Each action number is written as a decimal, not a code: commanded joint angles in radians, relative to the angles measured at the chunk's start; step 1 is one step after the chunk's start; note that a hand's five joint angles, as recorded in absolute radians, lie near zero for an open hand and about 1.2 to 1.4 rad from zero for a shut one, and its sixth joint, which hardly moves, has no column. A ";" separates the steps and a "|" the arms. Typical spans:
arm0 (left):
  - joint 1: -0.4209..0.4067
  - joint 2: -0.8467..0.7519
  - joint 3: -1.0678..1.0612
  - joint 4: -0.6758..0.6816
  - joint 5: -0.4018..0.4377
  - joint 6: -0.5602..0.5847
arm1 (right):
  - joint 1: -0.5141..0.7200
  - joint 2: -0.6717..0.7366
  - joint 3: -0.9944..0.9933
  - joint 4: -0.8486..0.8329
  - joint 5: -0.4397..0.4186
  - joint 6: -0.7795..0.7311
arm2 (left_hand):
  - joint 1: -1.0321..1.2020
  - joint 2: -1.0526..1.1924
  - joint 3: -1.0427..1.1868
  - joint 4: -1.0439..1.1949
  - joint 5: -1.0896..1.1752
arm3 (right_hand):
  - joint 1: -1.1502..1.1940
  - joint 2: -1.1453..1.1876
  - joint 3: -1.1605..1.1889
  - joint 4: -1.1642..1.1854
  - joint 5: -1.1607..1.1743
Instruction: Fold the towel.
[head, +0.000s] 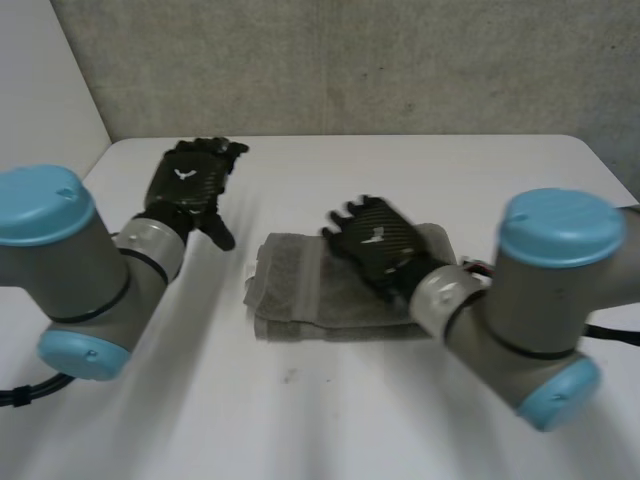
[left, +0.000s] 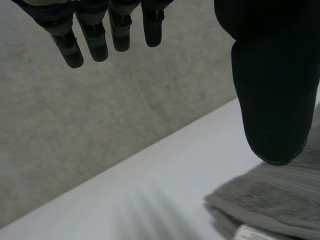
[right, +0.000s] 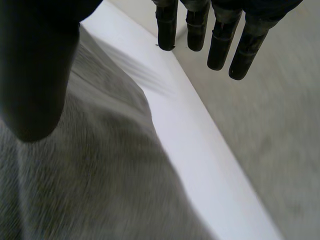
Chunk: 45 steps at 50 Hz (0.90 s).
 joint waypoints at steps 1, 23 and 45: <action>-0.075 -0.113 0.041 -0.007 -0.054 -0.006 | -0.199 -0.060 0.148 0.008 -0.002 0.259 | 0.030 0.035 0.033 0.035 0.004 | -0.058 -0.080 -0.071 -0.085 -0.065; -0.075 -0.006 -0.047 -0.012 -0.116 -0.011 | -0.330 0.032 0.123 -0.009 0.000 0.201 | 0.012 0.018 0.015 0.017 -0.013 | 1.163 1.142 1.151 1.137 1.157; 0.028 0.121 -0.084 -0.004 -0.113 -0.019 | 0.274 0.457 -0.525 0.271 -0.063 -0.436 | 0.001 0.006 0.003 0.005 -0.025 | 1.163 1.142 1.151 1.137 1.157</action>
